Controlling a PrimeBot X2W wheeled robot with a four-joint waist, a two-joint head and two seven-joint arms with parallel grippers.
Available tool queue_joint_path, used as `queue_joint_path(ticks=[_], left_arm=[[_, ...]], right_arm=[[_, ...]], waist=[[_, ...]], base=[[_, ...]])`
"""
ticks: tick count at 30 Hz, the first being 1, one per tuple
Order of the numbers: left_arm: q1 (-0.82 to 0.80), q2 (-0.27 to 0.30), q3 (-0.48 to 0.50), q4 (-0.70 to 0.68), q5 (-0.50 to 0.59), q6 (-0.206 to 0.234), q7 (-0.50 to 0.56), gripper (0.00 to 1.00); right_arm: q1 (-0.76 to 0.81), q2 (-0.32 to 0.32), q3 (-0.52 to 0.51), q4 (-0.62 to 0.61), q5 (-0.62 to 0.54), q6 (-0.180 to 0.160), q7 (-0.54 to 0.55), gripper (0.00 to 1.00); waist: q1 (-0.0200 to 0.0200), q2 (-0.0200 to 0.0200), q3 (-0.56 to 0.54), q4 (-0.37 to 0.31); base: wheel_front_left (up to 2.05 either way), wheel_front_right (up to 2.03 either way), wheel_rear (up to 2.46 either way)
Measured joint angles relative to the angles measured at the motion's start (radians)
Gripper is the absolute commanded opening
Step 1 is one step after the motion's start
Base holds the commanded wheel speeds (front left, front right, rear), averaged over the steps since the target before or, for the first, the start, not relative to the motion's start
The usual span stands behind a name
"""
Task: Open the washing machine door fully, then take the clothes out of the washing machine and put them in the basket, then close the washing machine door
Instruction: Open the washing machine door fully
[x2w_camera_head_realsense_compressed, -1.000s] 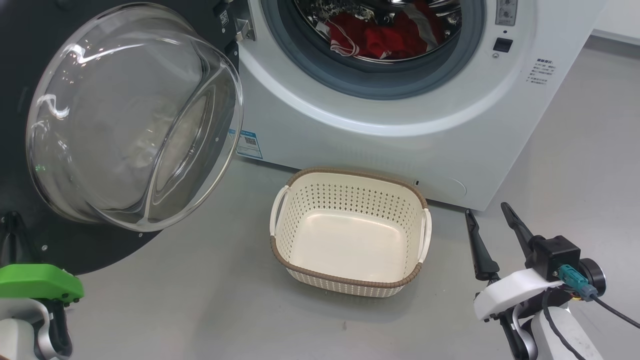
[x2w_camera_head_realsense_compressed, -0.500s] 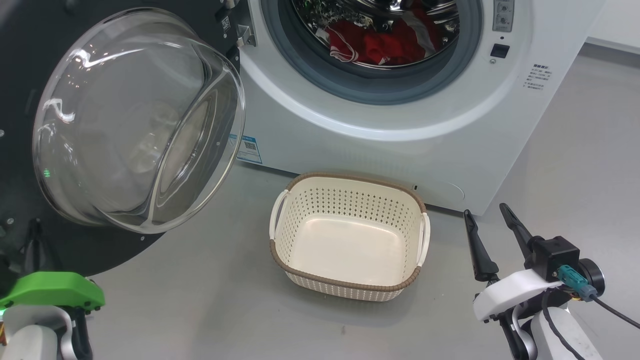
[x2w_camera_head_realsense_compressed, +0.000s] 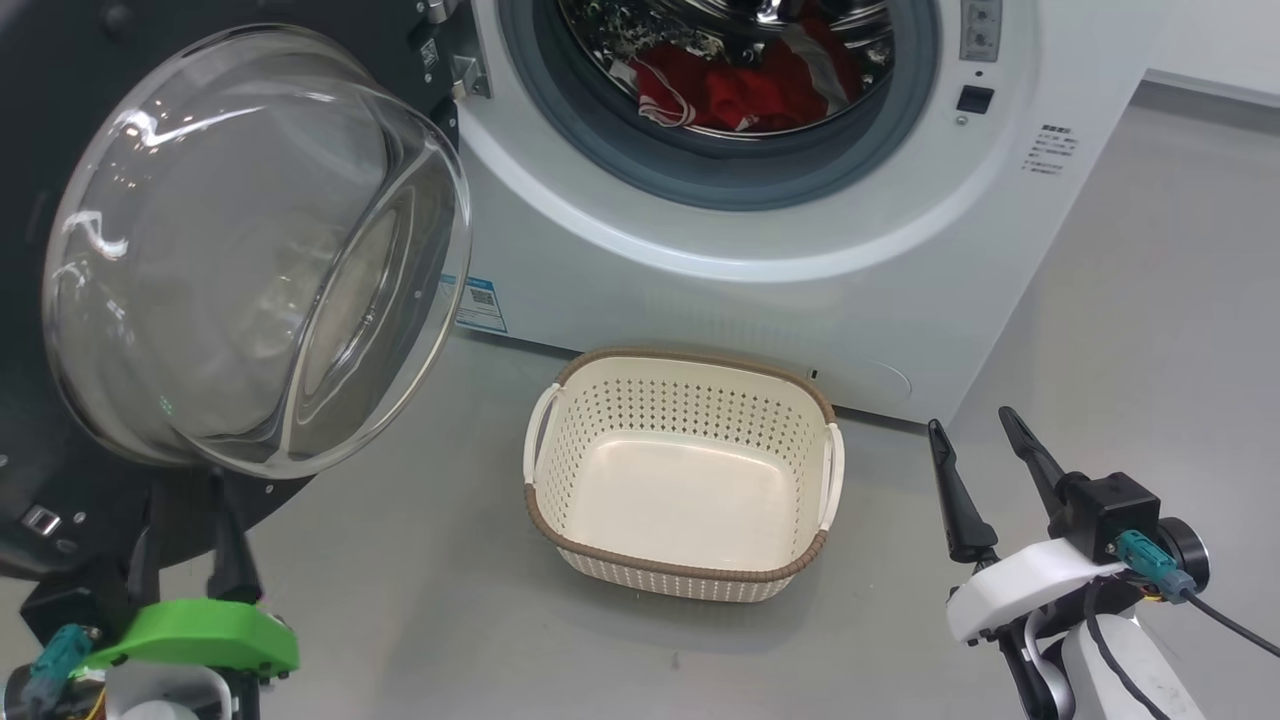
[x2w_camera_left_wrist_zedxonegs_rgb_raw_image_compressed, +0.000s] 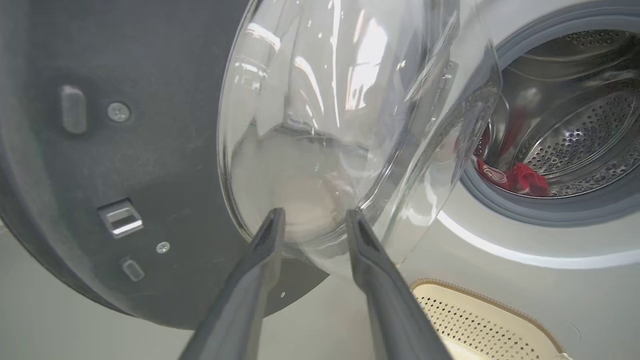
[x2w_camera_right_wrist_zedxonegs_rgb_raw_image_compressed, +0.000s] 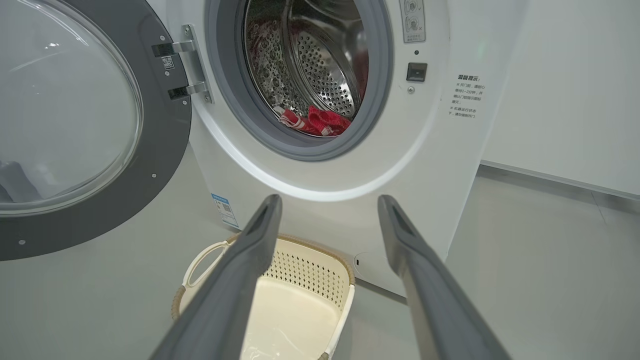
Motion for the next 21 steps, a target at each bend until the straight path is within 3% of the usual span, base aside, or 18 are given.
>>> queue_joint_path(ticks=[21], left_arm=[[0.071, -0.024, -0.132, -0.135, 0.056, -0.027, 0.003, 1.0]], right_arm=[[0.001, 0.004, 0.021, 0.009, 0.003, 0.0, 0.0, 1.0]], waist=[[0.0, 0.0, -0.021, -0.109]], base=[[0.0, 0.0, 0.0]])
